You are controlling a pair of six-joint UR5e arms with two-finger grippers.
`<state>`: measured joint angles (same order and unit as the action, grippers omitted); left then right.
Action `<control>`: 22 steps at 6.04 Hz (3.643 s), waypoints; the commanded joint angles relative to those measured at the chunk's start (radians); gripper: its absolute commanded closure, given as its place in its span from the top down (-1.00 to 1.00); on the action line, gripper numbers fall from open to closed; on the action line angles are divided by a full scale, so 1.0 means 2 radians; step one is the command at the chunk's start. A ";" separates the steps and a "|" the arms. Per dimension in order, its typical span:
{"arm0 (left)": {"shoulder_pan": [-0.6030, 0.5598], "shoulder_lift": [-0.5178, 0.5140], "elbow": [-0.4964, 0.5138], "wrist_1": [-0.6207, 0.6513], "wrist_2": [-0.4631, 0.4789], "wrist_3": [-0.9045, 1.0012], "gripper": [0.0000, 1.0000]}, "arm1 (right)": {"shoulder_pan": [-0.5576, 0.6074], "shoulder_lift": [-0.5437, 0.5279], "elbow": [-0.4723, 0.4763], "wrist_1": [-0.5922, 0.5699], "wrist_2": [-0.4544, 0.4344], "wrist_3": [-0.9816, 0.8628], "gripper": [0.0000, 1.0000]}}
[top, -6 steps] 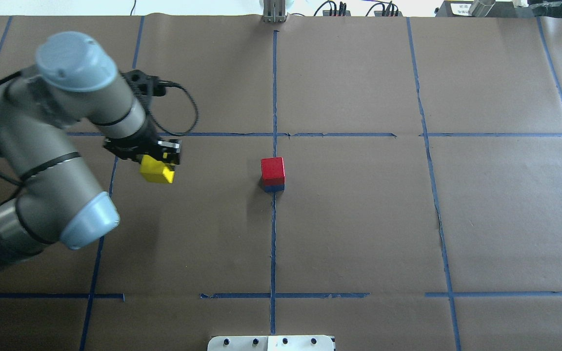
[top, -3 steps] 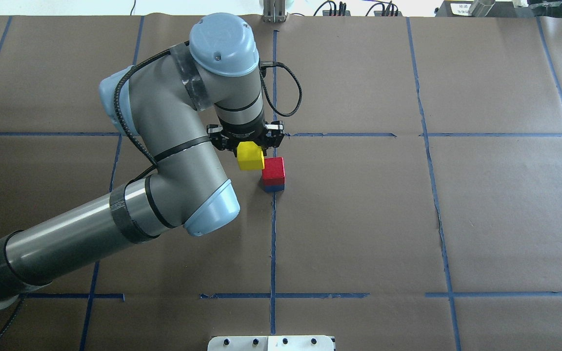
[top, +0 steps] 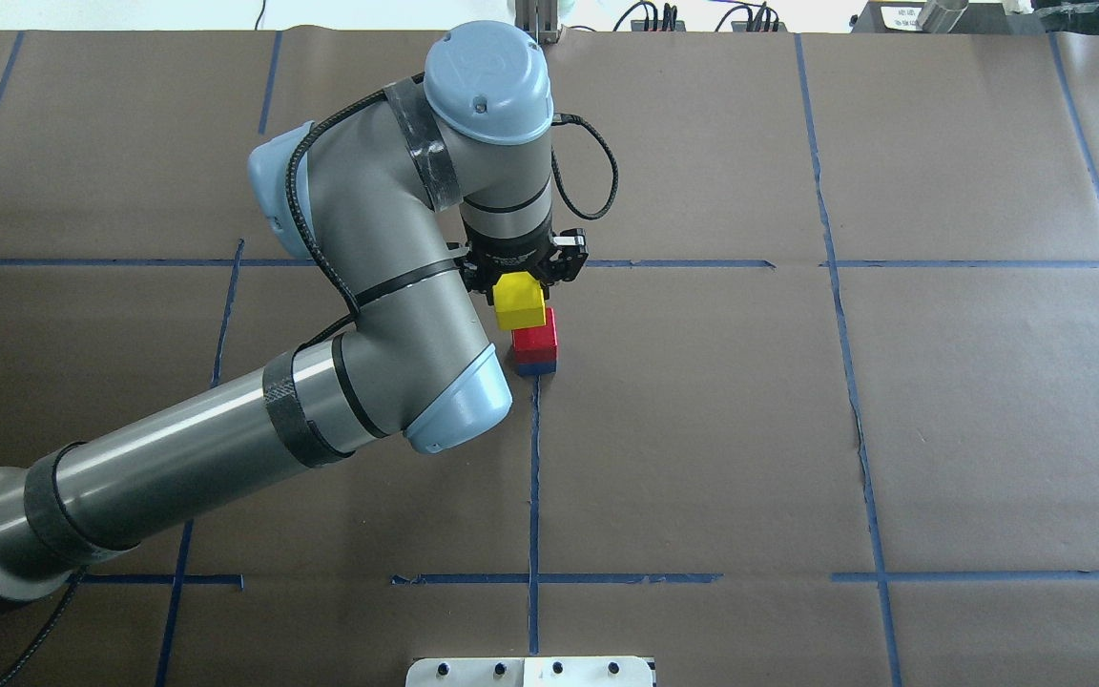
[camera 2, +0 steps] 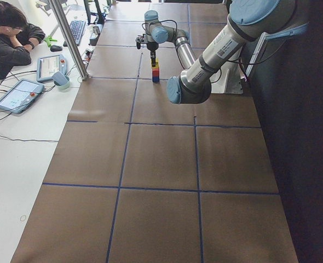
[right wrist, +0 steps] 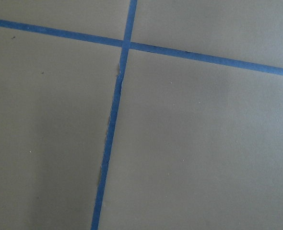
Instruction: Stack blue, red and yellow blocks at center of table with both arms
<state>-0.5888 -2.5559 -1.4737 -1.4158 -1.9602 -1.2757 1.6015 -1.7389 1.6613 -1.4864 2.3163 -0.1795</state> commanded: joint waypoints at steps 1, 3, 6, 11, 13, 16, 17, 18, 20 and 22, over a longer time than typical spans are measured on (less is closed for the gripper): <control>0.005 -0.001 0.022 -0.034 0.011 -0.012 -0.83 | 0.000 0.000 0.000 0.000 0.000 0.000 1.00; 0.005 -0.001 0.022 -0.034 0.010 -0.012 -0.80 | 0.000 0.000 0.000 0.000 0.000 -0.001 1.00; 0.005 0.001 0.017 -0.026 0.008 -0.011 -0.80 | 0.000 0.000 0.000 0.000 0.000 -0.001 1.00; 0.005 0.003 0.016 -0.028 0.008 -0.011 0.54 | 0.000 0.000 -0.001 0.000 0.000 -0.001 1.00; 0.004 0.003 0.007 -0.027 0.011 -0.010 1.00 | 0.000 0.000 -0.001 0.000 0.000 -0.001 1.00; -0.014 0.061 -0.121 0.036 0.008 0.064 1.00 | 0.000 -0.001 -0.001 0.000 0.000 -0.002 1.00; -0.050 0.127 -0.173 0.038 -0.009 0.136 1.00 | 0.001 -0.001 -0.001 0.000 0.000 -0.002 1.00; -0.113 0.184 -0.196 0.038 -0.060 0.240 1.00 | 0.000 -0.001 -0.001 0.000 0.000 -0.002 1.00; -0.253 0.322 -0.207 0.032 -0.138 0.488 1.00 | 0.000 -0.001 -0.001 0.000 0.000 -0.002 1.00; -0.382 0.405 -0.164 0.033 -0.169 0.696 1.00 | 0.000 -0.001 -0.001 -0.001 0.001 -0.001 1.00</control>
<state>-1.2298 -1.8356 -1.8385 -1.3478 -2.2736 -0.0802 1.6015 -1.7411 1.6598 -1.4876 2.3167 -0.1814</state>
